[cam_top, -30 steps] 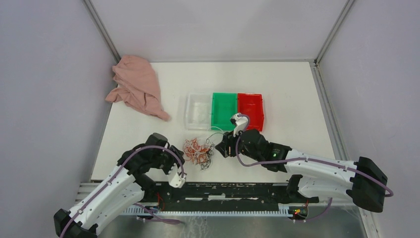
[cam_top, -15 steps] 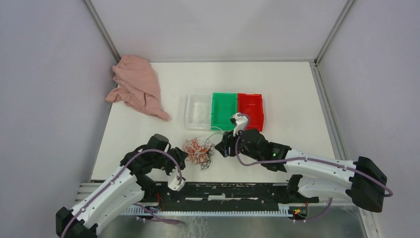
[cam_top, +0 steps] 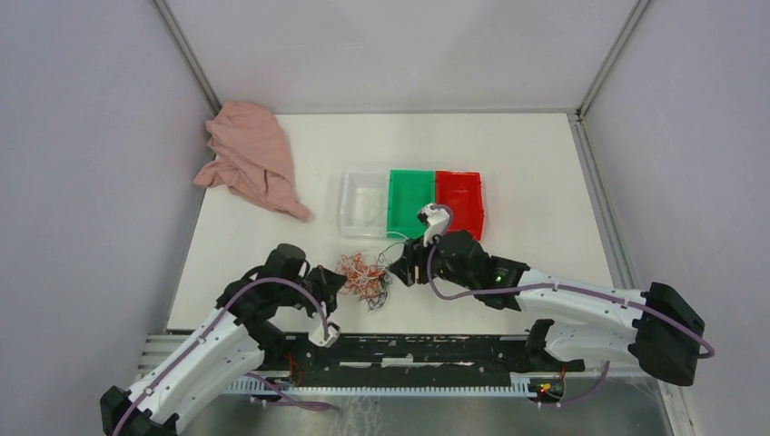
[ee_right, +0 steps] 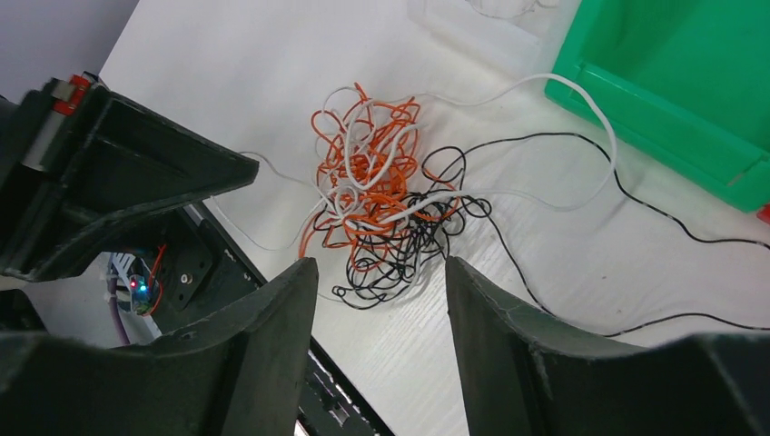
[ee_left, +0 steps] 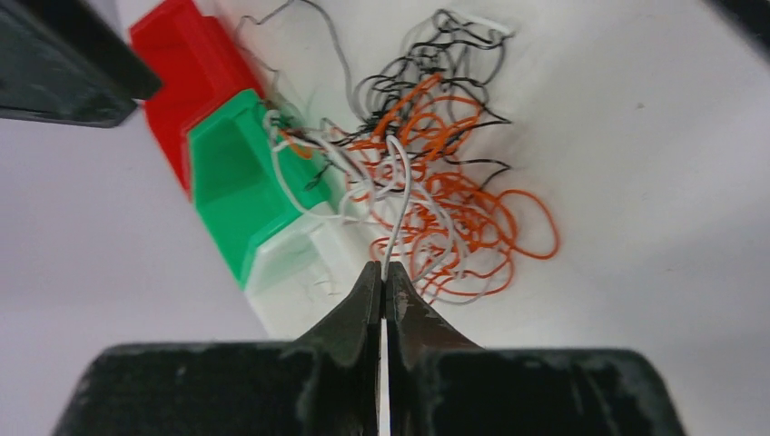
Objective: Untangle the cables
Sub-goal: Untie the cable.
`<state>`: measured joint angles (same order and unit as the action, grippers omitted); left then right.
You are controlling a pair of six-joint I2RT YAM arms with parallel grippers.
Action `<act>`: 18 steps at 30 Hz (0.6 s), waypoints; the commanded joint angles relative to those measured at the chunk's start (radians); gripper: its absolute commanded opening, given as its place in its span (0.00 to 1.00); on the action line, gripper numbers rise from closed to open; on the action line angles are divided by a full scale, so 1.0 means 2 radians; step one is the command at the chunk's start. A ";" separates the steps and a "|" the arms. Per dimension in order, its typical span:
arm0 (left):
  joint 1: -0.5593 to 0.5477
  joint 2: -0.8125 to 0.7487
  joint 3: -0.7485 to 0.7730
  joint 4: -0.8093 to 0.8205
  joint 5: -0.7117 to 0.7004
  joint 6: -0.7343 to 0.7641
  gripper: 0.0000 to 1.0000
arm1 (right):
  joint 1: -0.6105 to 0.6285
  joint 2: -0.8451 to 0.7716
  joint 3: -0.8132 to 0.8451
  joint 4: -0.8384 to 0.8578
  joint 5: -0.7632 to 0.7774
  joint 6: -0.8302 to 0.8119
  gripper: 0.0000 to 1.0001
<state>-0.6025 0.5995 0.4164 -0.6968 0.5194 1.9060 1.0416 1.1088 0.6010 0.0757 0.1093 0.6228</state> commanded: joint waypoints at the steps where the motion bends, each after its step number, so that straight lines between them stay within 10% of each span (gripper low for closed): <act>1: -0.002 -0.042 0.062 0.028 0.044 -0.050 0.03 | -0.004 0.022 0.057 0.027 -0.035 -0.033 0.62; 18: -0.002 0.063 0.275 -0.008 0.004 -0.631 0.03 | -0.001 -0.026 0.053 0.091 -0.074 -0.080 0.71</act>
<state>-0.6029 0.7208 0.9306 -0.7246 0.5495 0.9710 1.0378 1.0897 0.7036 0.1528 -0.0044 0.4816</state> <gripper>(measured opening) 0.051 0.706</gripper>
